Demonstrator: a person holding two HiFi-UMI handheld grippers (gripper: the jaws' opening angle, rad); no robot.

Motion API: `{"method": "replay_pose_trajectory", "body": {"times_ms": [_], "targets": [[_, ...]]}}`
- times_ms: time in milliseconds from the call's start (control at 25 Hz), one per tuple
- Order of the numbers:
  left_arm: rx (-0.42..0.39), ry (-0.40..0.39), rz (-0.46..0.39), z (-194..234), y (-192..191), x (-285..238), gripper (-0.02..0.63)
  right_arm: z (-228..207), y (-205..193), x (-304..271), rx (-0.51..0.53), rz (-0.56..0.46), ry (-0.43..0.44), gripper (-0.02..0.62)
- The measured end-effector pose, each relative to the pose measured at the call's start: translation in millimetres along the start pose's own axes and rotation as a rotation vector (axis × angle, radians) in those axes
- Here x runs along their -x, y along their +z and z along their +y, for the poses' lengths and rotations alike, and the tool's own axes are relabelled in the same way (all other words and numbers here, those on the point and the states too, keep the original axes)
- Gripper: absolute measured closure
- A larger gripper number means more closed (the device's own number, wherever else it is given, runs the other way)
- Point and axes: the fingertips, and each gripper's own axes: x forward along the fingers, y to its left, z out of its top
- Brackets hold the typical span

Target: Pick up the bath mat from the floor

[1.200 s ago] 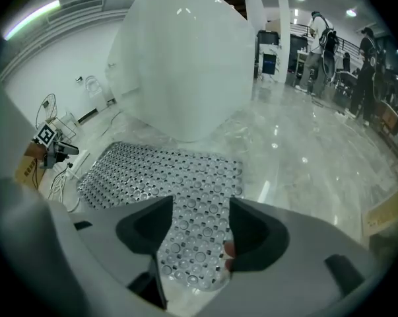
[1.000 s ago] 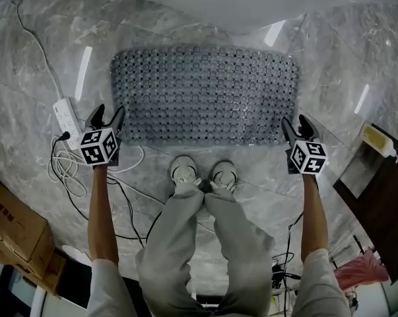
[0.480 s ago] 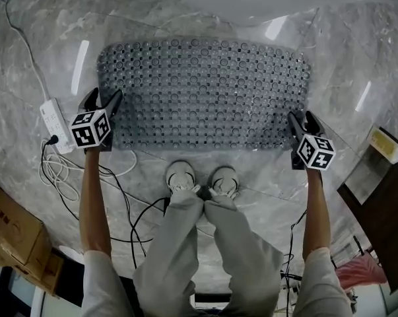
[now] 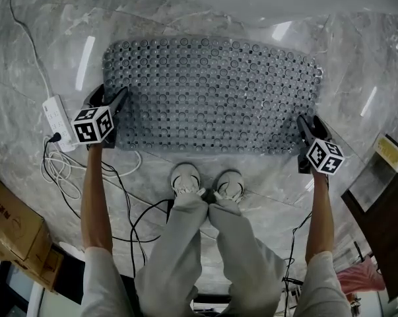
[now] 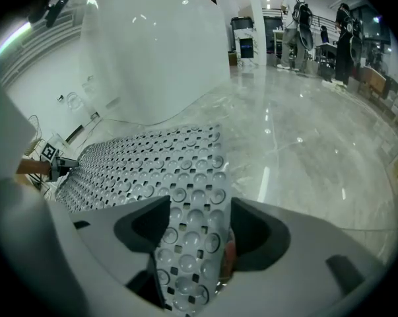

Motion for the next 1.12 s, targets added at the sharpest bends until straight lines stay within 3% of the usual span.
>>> {"method": "replay_pose_trajectory", "body": {"times_ms": [160,280,400,480,520,680,1120], "targets": [[-0.01,0.013,0.001,2,0,1,0.291,-2,-13,-8,-0.023,0.047,0.013,0.328],[-0.023,0.035,-0.003,7,0,3,0.359,-6,-16,-11,-0.041,0.047,0.006,0.33],[-0.009,0.059,-0.021,15,3,8,0.48,-16,-14,-11,-0.082,0.04,-0.015,0.377],[0.018,0.053,-0.02,17,3,7,0.503,-25,-14,-9,-0.126,0.037,-0.039,0.451],[0.027,0.052,-0.02,17,3,6,0.512,-25,-14,-9,-0.124,0.04,-0.047,0.454],[0.019,0.078,-0.038,20,4,10,0.551,-13,-13,-10,-0.059,0.058,-0.039,0.541],[-0.018,0.102,-0.057,2,22,40,0.586,6,9,17,-0.009,0.044,-0.08,0.568]]}}
